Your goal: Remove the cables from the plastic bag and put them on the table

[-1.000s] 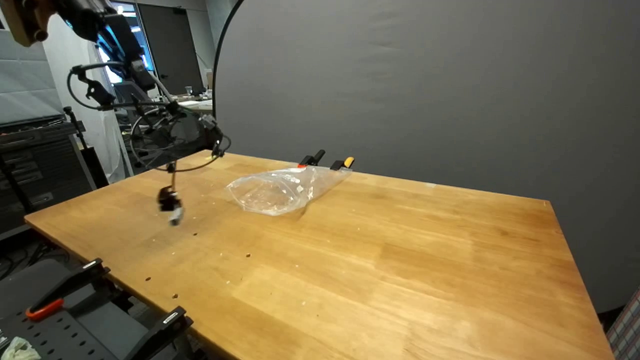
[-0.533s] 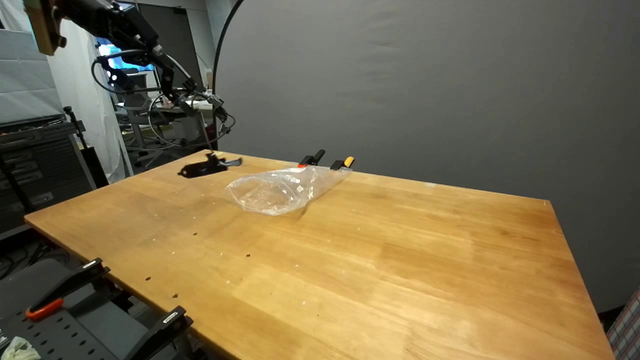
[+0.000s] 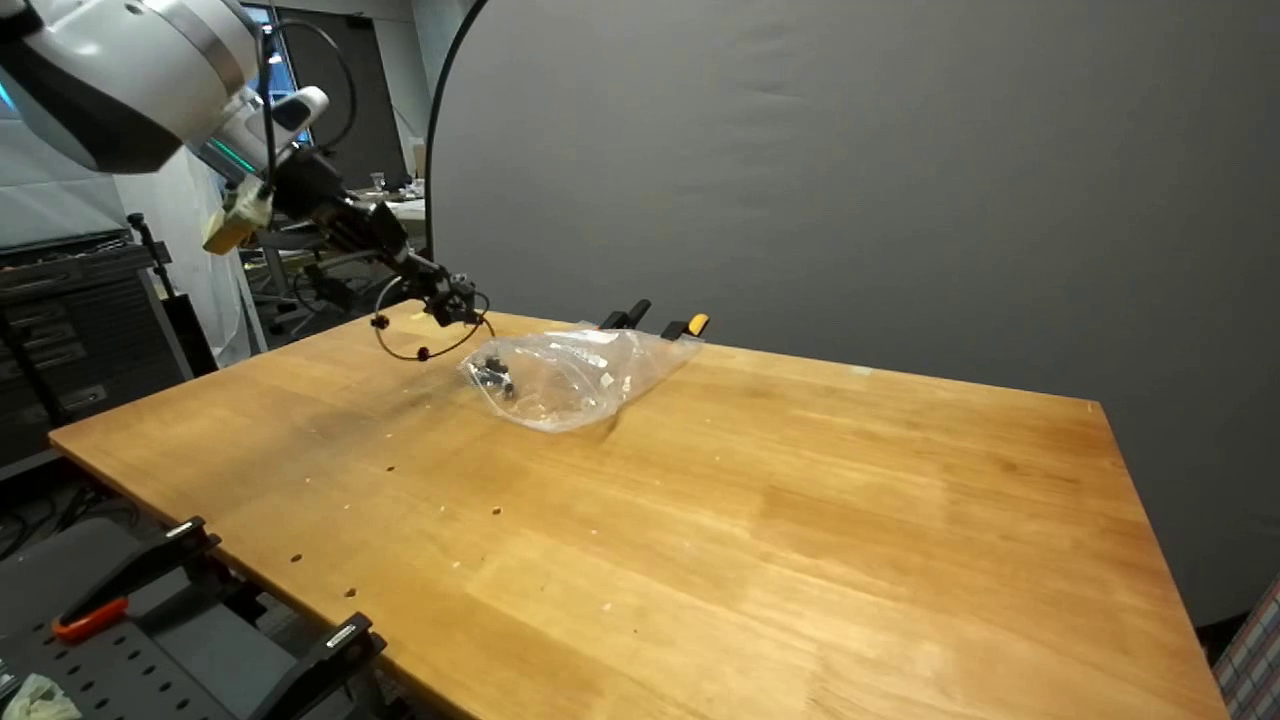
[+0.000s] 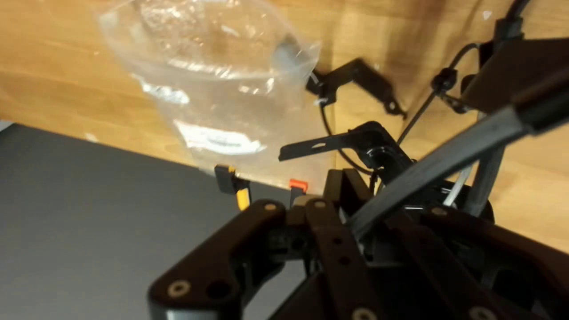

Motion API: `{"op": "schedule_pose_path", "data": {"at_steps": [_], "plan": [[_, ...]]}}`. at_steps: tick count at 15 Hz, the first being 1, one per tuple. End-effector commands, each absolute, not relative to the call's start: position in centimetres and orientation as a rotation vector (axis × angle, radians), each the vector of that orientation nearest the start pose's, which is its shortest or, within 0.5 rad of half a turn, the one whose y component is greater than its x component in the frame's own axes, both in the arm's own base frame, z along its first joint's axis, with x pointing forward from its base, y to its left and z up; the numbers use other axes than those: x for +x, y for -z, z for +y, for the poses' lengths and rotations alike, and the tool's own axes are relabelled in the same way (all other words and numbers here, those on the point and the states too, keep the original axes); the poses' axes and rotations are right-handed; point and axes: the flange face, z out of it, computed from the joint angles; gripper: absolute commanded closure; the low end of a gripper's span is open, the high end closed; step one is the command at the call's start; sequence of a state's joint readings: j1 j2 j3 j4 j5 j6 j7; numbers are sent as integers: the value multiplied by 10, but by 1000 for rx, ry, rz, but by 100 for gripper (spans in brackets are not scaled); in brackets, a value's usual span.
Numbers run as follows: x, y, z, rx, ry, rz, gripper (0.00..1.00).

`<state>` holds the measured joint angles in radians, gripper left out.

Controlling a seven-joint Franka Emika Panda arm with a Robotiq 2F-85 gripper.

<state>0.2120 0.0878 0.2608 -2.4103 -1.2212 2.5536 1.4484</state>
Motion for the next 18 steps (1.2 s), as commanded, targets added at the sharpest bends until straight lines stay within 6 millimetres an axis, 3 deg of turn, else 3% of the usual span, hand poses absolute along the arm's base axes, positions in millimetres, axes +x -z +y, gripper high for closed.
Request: {"op": "schedule_pose_path", "data": {"at_steps": [1,5,7,10,11,13,18], "plan": [[439,-243,212,-3253,891,-24,94],[433,-237,181,-3252,858,76,95],[419,-241,195,-3270,864,139,97],[407,-246,195,-3307,912,200,95],[403,-247,196,-3322,927,222,69],[398,-250,195,-3356,972,274,62],[391,-262,195,-3377,1056,493,23]]}}
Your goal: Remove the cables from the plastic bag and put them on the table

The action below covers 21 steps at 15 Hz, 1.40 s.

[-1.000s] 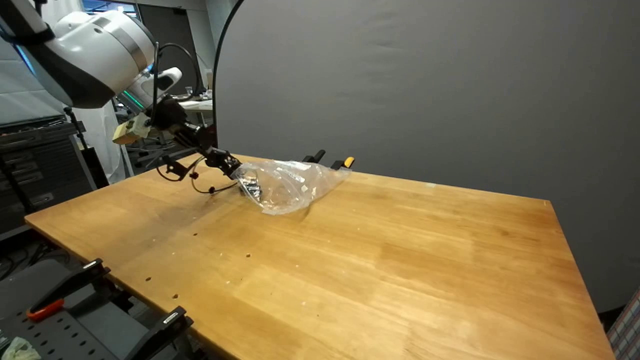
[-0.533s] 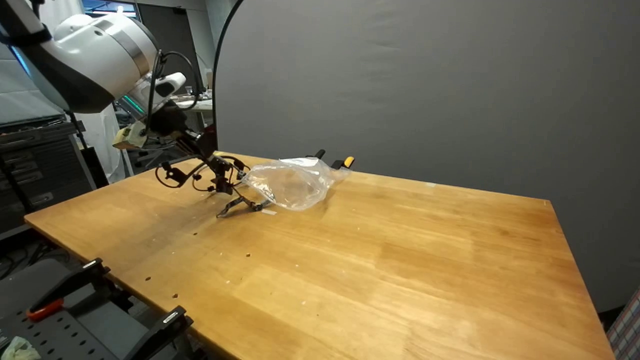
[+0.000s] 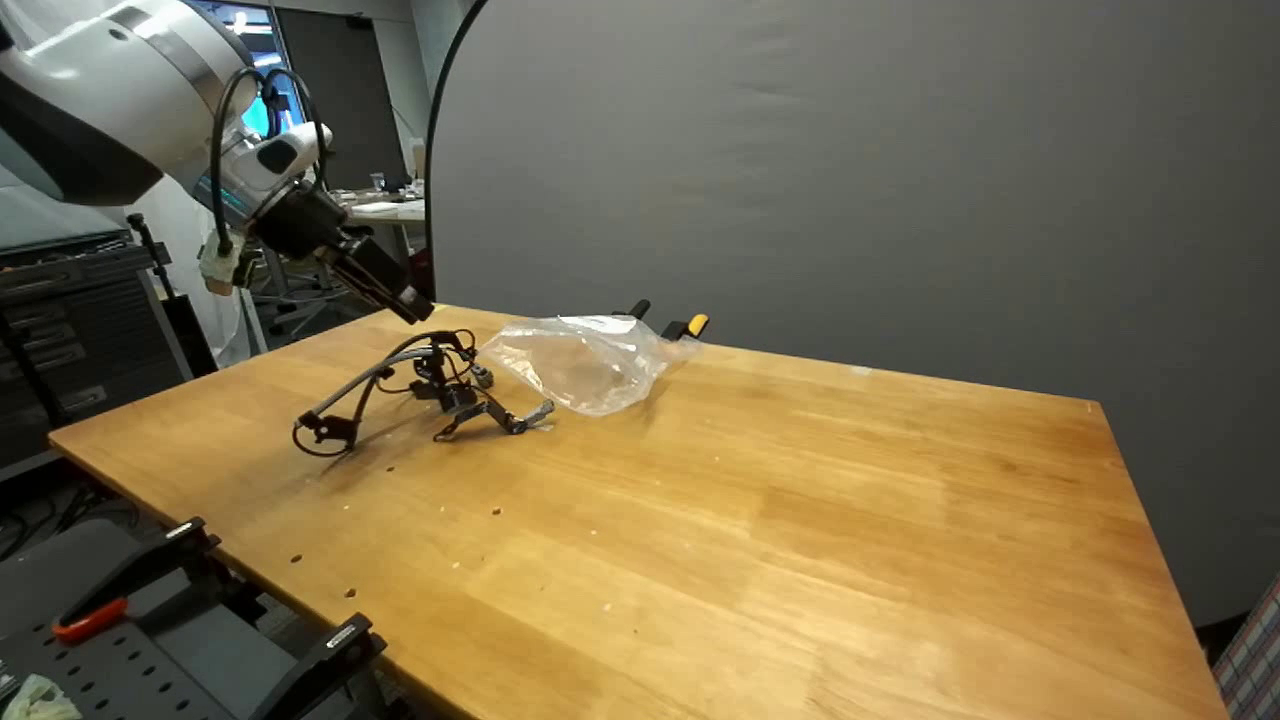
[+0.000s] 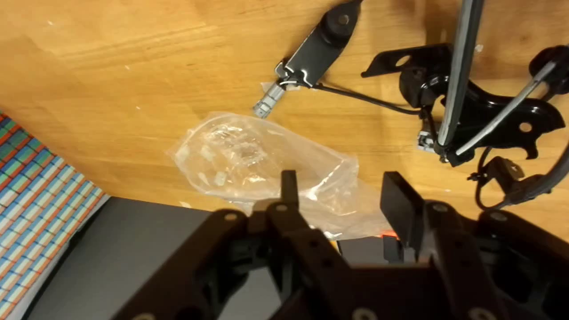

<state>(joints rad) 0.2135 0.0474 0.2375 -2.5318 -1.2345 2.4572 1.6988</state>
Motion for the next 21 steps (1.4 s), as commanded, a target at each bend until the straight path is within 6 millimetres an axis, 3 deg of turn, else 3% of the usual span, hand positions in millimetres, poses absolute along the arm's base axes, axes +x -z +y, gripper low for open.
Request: {"op": "schedule_pose_path", "data": {"at_steps": [1,2,3,4,7,10,12,16,17,21], "plan": [[390,-262,196,-3373,1049,538,16],[393,-295,149,-3361,1062,607,9],[396,-300,143,-3357,1027,658,1],[398,-312,134,-3337,999,688,0],[409,-356,108,-3306,867,746,0],[418,-402,93,-3274,746,741,0],[423,-423,85,-3251,662,700,1],[434,-452,67,-3219,478,640,0],[428,-434,76,-3229,541,682,0],[433,-444,69,-3224,494,656,0]]}}
